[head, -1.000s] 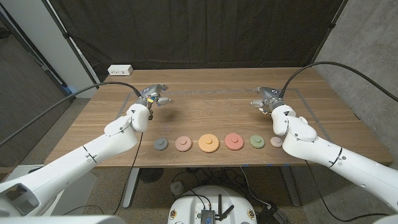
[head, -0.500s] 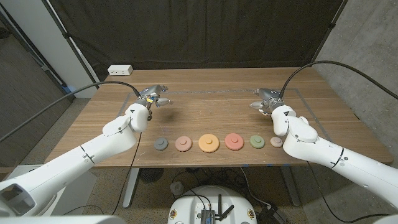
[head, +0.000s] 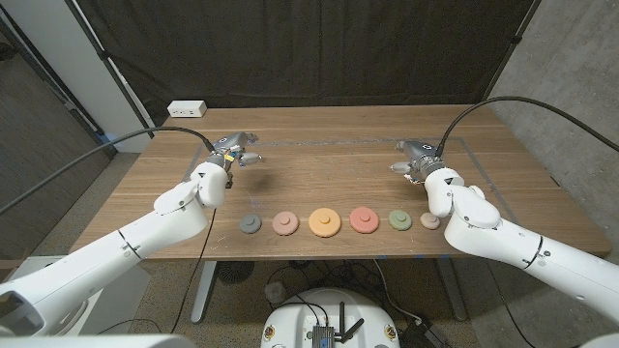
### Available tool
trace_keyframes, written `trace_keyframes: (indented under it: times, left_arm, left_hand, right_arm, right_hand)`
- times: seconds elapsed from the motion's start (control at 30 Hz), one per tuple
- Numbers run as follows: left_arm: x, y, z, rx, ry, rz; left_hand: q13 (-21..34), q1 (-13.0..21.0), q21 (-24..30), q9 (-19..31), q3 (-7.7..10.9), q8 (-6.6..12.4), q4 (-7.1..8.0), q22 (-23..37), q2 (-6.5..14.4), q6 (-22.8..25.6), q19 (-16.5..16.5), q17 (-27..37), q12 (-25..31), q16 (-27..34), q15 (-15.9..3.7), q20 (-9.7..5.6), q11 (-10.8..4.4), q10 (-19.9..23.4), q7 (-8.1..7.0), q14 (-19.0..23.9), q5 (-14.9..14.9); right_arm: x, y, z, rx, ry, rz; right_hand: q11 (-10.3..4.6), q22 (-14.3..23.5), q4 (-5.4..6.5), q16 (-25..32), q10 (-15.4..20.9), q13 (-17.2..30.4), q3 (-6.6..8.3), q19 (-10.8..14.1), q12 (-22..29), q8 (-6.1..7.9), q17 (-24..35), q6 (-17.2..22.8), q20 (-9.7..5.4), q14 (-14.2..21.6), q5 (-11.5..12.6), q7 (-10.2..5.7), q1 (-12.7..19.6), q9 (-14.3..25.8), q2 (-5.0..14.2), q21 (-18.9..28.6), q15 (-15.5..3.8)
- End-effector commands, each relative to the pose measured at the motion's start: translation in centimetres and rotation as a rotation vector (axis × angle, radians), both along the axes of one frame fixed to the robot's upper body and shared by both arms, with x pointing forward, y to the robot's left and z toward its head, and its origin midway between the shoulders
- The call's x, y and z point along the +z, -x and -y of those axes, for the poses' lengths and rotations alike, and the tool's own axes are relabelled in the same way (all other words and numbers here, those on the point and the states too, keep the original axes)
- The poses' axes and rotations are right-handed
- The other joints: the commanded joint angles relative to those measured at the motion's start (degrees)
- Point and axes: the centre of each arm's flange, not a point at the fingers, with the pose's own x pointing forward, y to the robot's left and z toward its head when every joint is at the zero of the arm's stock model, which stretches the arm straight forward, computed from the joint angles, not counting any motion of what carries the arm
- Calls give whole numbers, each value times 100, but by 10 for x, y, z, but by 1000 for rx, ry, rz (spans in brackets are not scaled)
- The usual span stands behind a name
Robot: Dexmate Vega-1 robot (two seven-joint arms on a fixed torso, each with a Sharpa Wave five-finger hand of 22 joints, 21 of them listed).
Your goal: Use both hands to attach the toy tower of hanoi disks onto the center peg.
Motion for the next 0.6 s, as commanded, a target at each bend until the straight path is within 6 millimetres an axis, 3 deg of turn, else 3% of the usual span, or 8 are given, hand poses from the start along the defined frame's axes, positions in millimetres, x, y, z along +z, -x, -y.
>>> trace_keyframes:
  times: [0.03, 0.27, 0.6]
  left_arm:
    - [-16, -5, 1, 9, 65, 38]
    - [-24, -6, 7, -6, 117, 78]
    - [-28, 2, -2, -7, 78, 45]
  left_hand:
    - [34, 64, 47, 20, -16, 36, 3, -6, 12, 112, 73, -4, 70, 53, -234, -545, -14, 89, -24, 77, 30]
    - [43, 81, 72, 21, -31, 42, 0, -18, 19, 164, 76, -13, 77, 85, -234, -547, -24, 133, -47, 100, 33]
    - [53, 96, 101, 23, -52, 43, -1, -33, 25, 211, 76, -31, 82, 114, -234, -543, -47, 177, -47, 112, 37]
  right_arm:
    - [-9, 18, 9, 37, 57, 5]
    - [-12, 28, 11, 50, 79, 2]
    - [-30, 52, 8, 42, 76, 6]
  right_hand:
    - [-50, -11, 0, -56, 25, -8, -52, -51, -33, 6, -5, 10, -607, -35, 54, -39, 45, 13, 15, 86, -627]
    - [-45, -70, 0, -44, 26, -32, -86, -101, -44, -17, 11, -18, -607, -6, 63, -51, 60, 18, 21, 142, -627]
    - [-67, -136, 11, -82, 21, -42, -136, -156, -42, -23, -20, -4, -603, -18, 71, -64, 61, 25, 28, 236, -628]
